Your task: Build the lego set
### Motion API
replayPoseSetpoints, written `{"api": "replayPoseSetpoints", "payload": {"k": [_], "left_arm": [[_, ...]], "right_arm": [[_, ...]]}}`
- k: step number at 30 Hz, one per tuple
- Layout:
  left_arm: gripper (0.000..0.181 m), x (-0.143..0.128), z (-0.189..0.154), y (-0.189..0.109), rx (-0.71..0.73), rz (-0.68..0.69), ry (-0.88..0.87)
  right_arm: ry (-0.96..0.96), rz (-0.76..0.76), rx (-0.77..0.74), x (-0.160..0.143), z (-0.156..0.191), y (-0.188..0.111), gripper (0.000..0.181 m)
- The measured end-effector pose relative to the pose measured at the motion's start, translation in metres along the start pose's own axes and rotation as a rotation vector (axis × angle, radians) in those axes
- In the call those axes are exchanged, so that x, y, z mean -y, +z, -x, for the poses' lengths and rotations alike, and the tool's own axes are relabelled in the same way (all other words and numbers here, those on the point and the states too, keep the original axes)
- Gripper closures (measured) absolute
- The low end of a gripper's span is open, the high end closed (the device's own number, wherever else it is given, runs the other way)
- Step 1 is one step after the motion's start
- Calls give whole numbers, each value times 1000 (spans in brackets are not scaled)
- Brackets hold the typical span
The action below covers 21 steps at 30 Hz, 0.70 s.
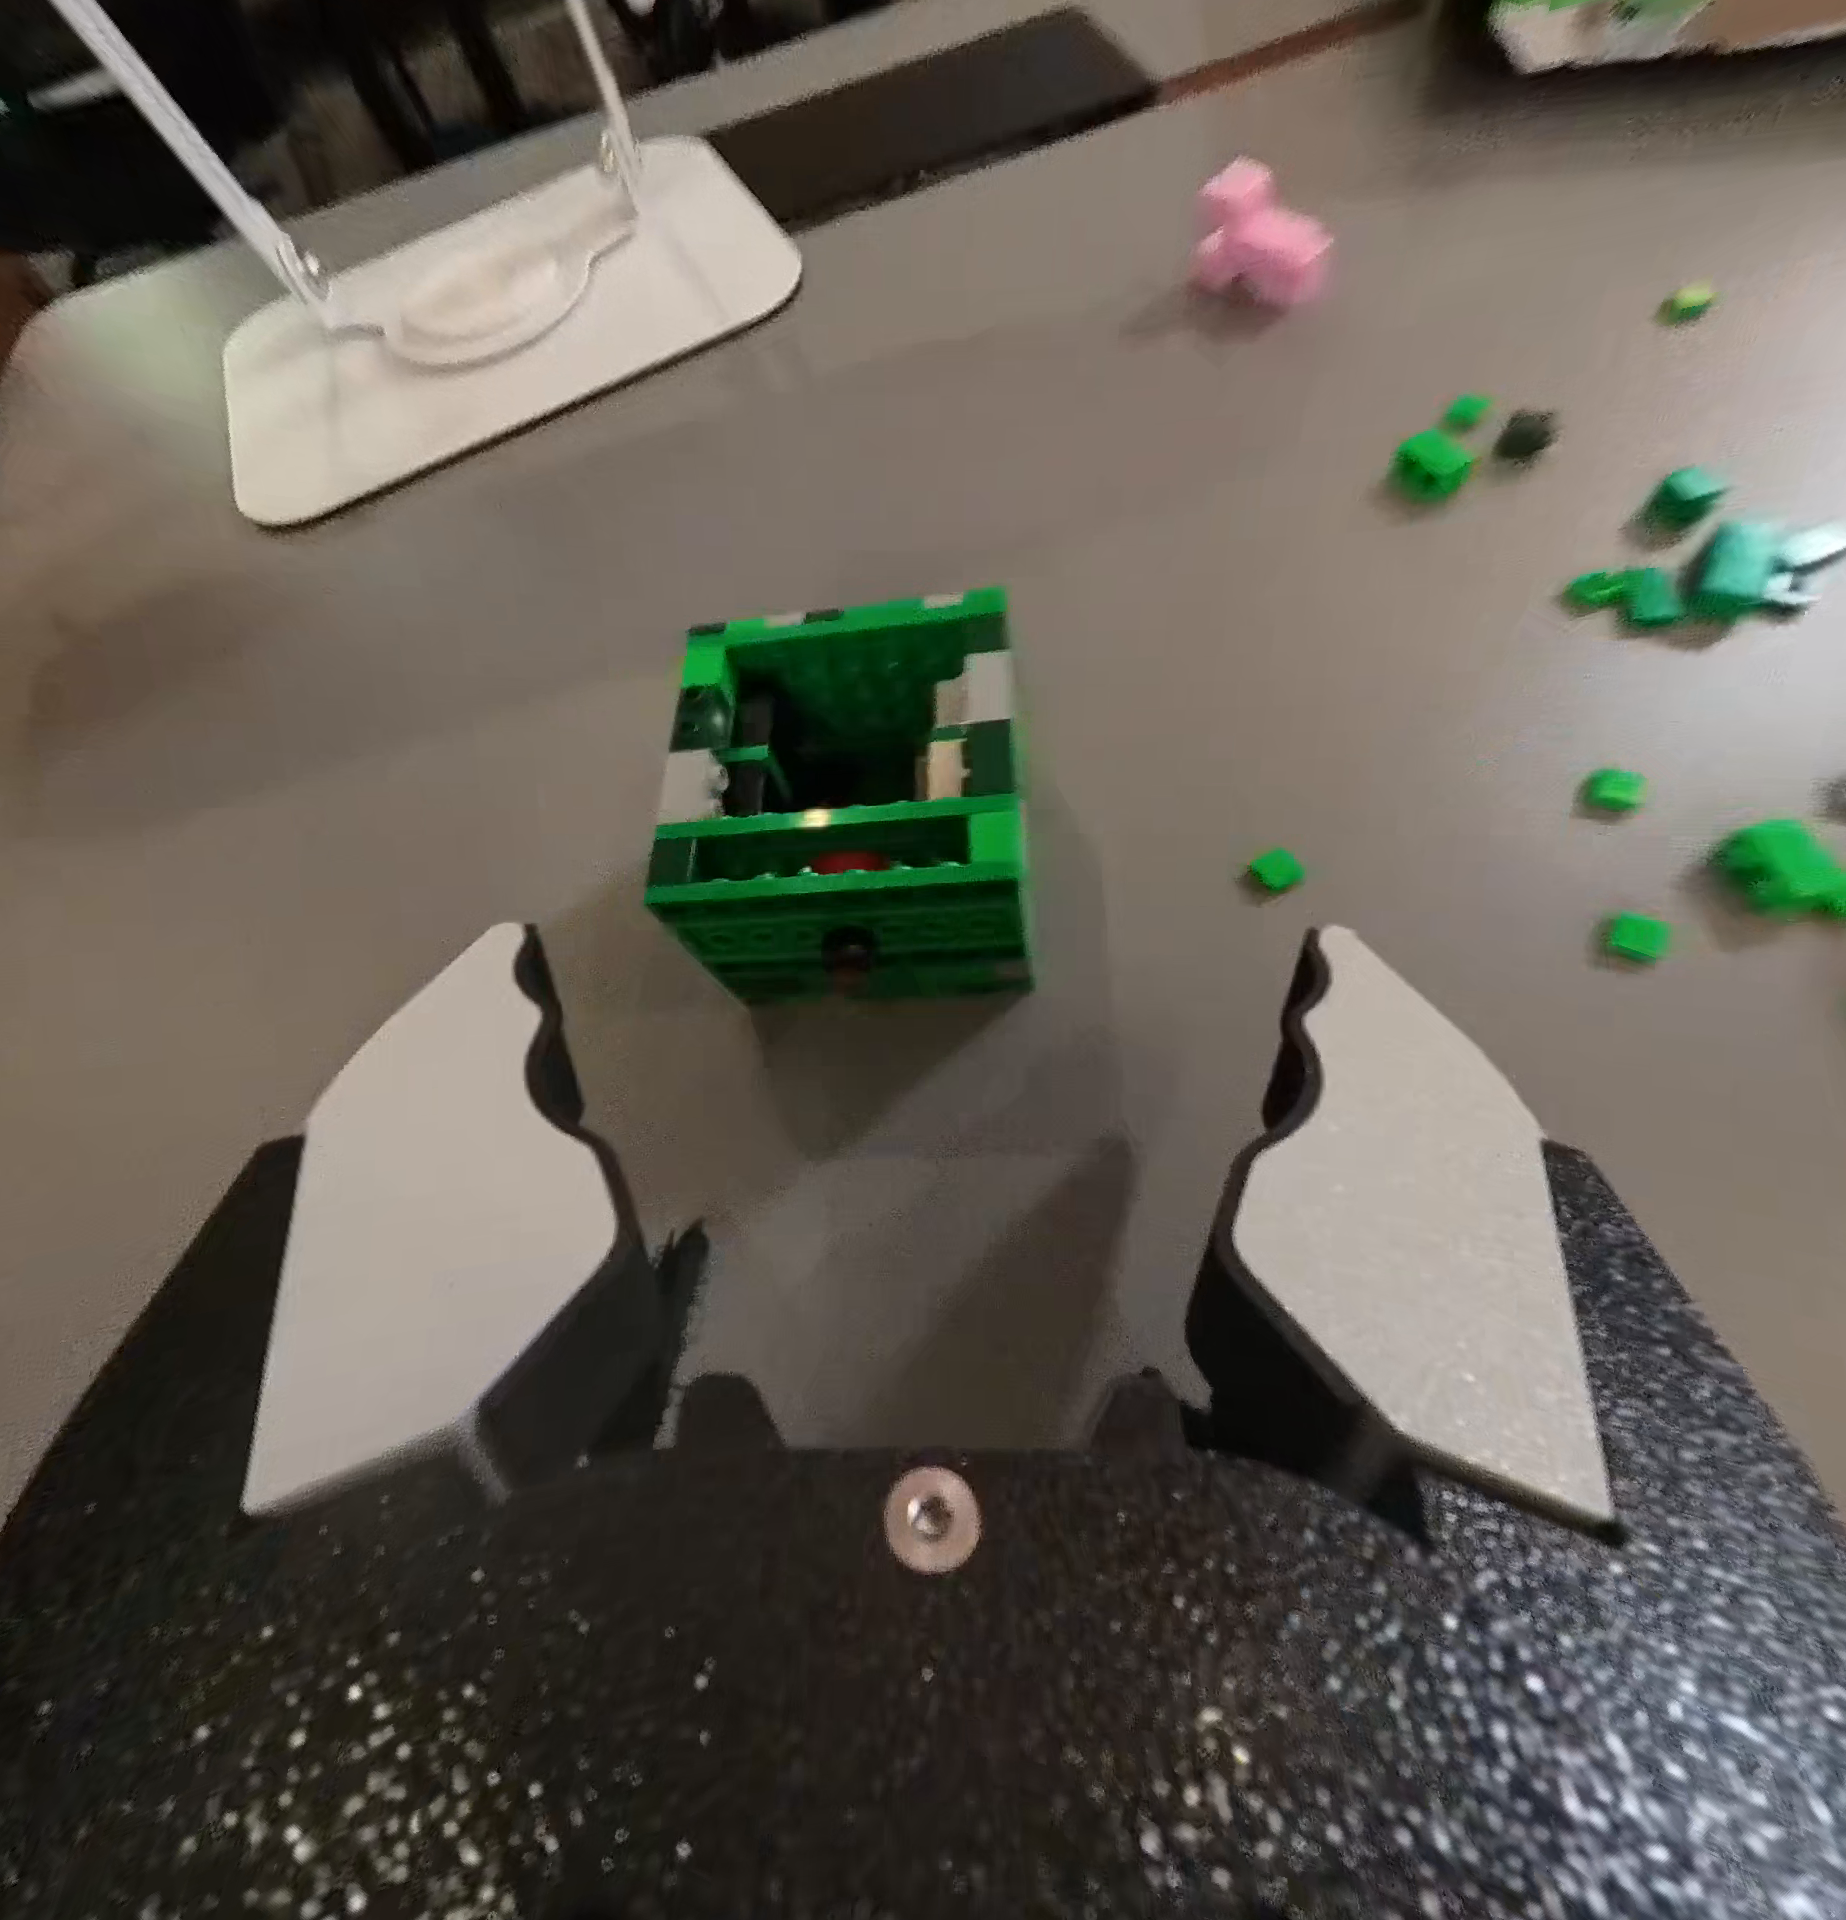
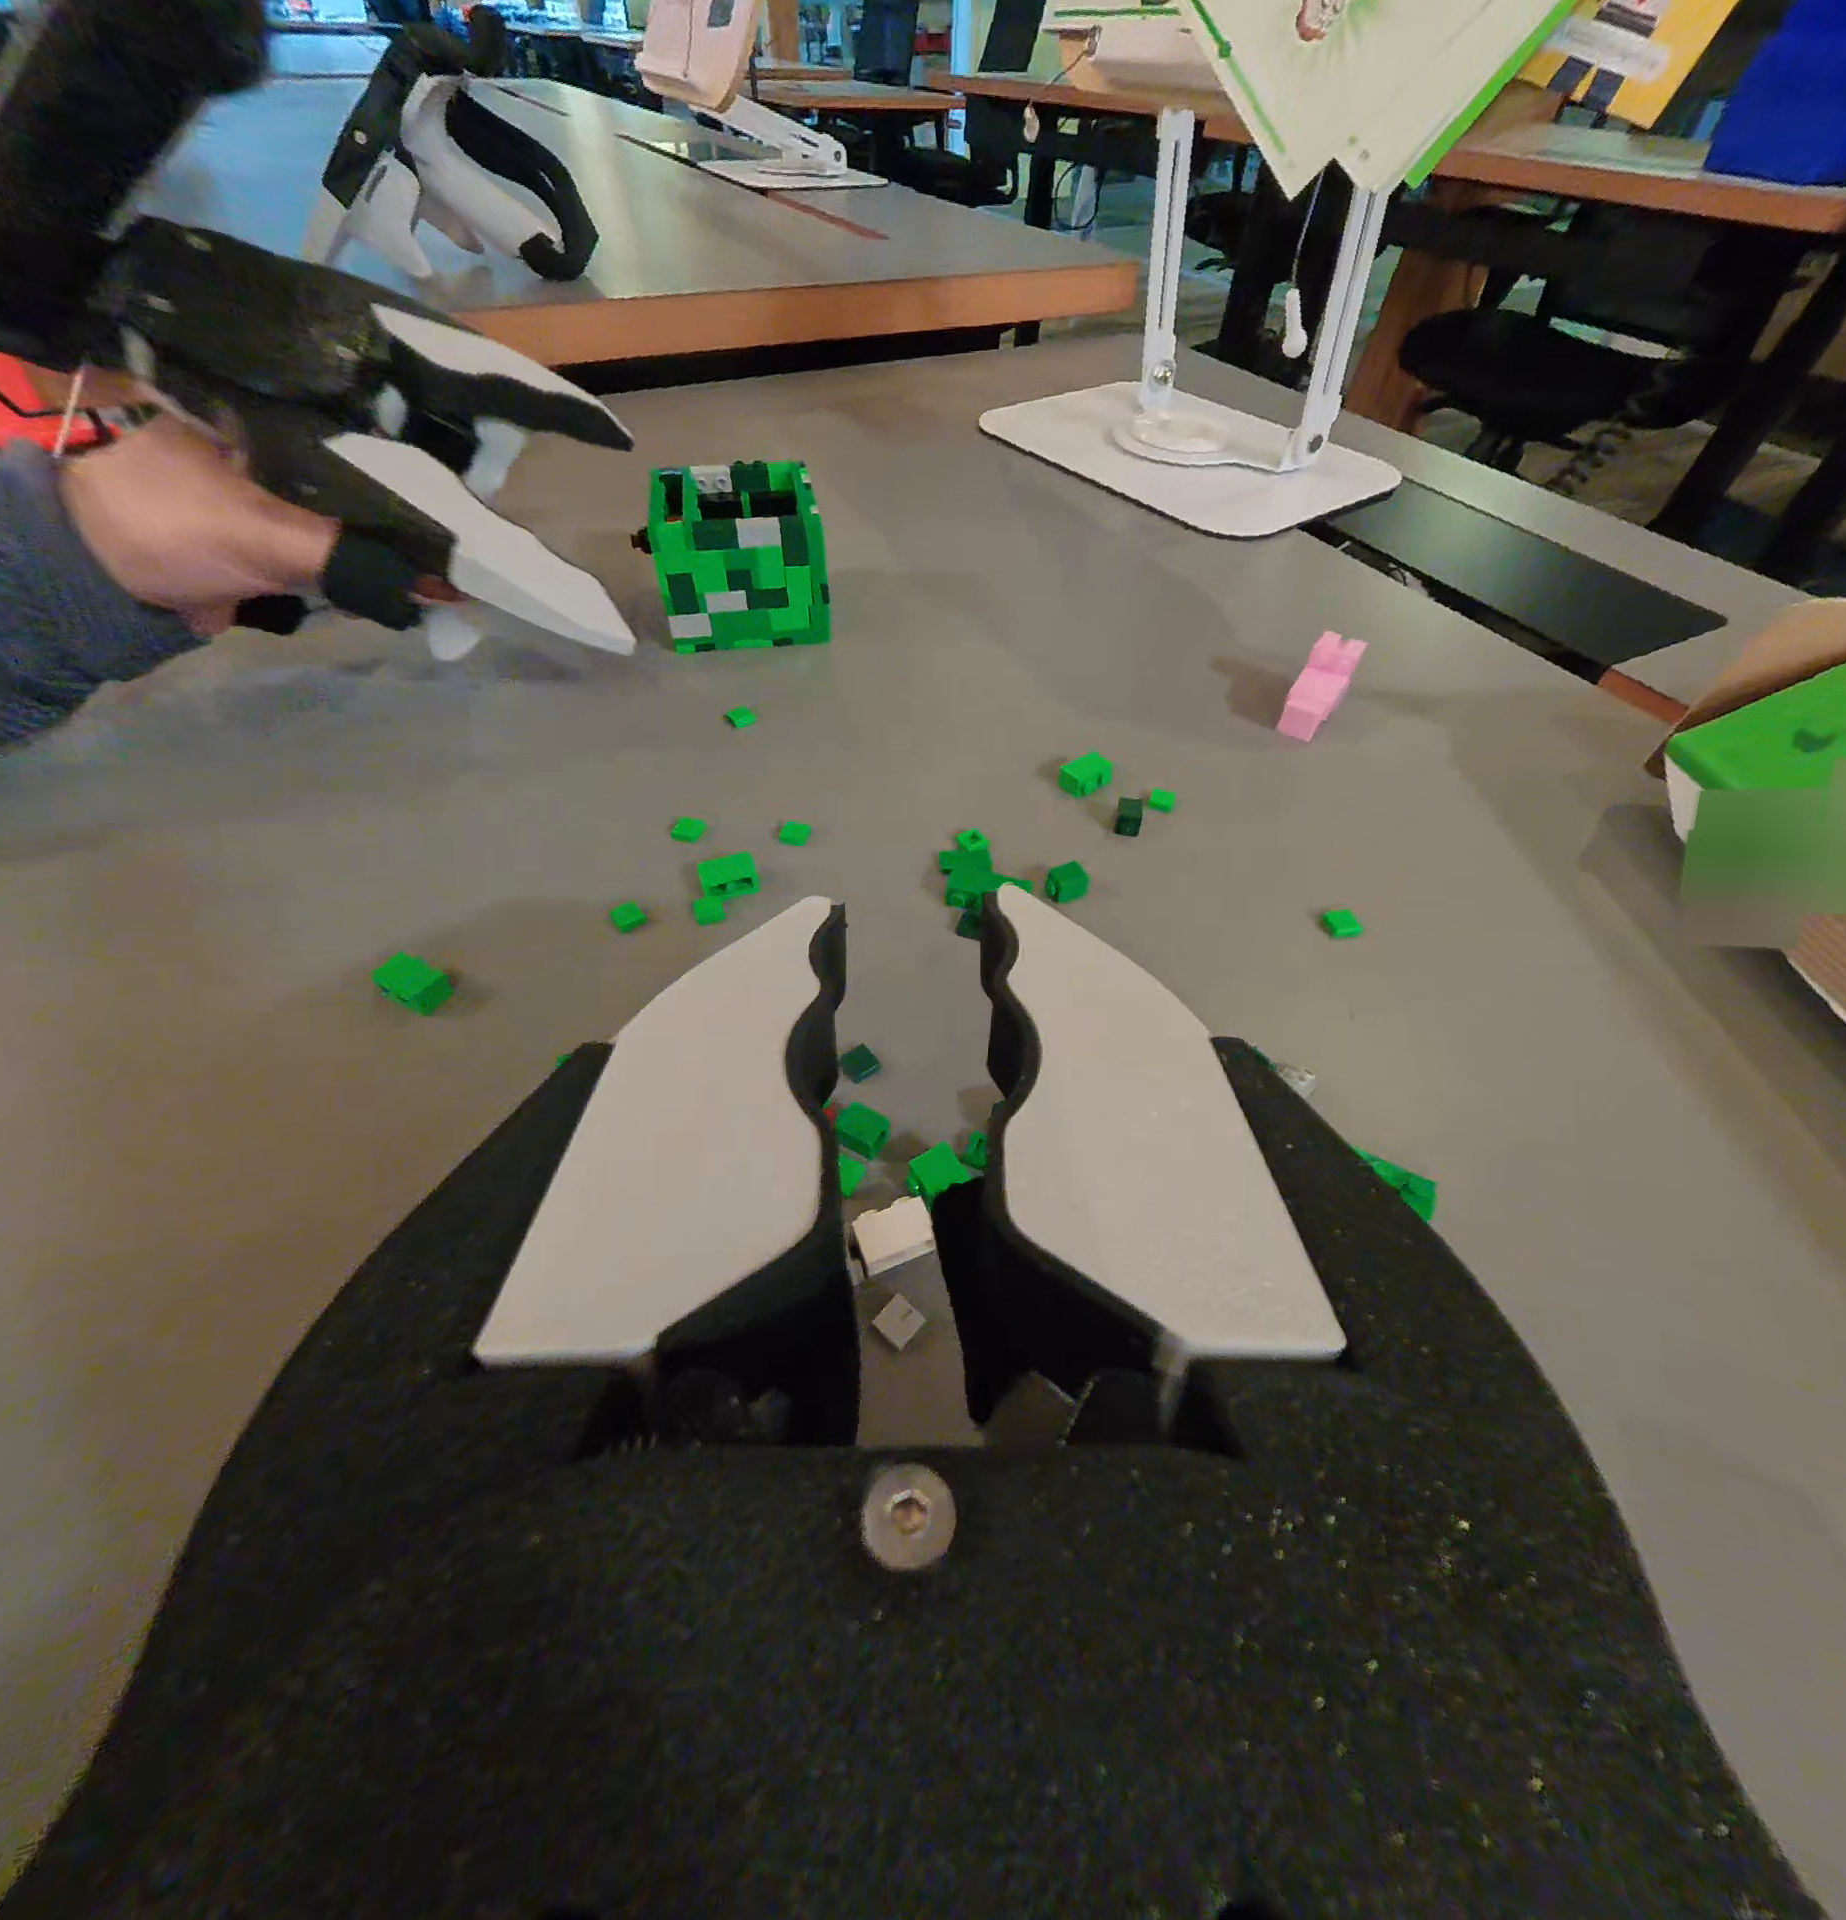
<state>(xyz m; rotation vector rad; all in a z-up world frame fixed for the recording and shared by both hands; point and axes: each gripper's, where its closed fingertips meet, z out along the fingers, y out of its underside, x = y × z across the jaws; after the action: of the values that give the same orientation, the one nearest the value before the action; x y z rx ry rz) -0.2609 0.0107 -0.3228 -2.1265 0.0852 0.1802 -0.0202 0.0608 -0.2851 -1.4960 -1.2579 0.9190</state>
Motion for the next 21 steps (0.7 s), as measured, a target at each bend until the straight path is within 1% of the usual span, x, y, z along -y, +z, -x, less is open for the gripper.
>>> {"api": "replayPoseSetpoints", "payload": {"k": [4,7,8,9,10,11,12,15,16,18,21], "left_arm": [[50,-2,6,21,-24,41,-22],[54,-2,7,32,-51,72,-50],[57,-2,7,35,-65,77,-58],[64,-3,7,37,-69,79,-57],[76,-3,7,38,-68,79,-42],[85,-2,9,38,-57,72,-18],[89,-2,10,38,-51,68,5],[90,-2,9,39,-65,71,14],[90,-1,8,39,-73,66,19],[90,3,5,38,-88,37,31],[91,22,-1,29,-83,-81,85]], "right_arm": [[-35,0,-6,2,3,0,158],[-66,15,-21,0,2,1,158],[-76,20,-28,0,1,1,158],[-83,23,-34,0,0,0,159],[-84,17,-37,3,-1,-2,159],[-75,-2,-36,8,-1,-5,158],[-55,-27,-31,14,-1,-9,159],[15,-93,6,28,-1,-20,158],[34,-112,-1,32,-4,-23,157],[68,-150,-34,38,-12,-28,147],[100,-183,-8,44,-10,-32,144]]}}
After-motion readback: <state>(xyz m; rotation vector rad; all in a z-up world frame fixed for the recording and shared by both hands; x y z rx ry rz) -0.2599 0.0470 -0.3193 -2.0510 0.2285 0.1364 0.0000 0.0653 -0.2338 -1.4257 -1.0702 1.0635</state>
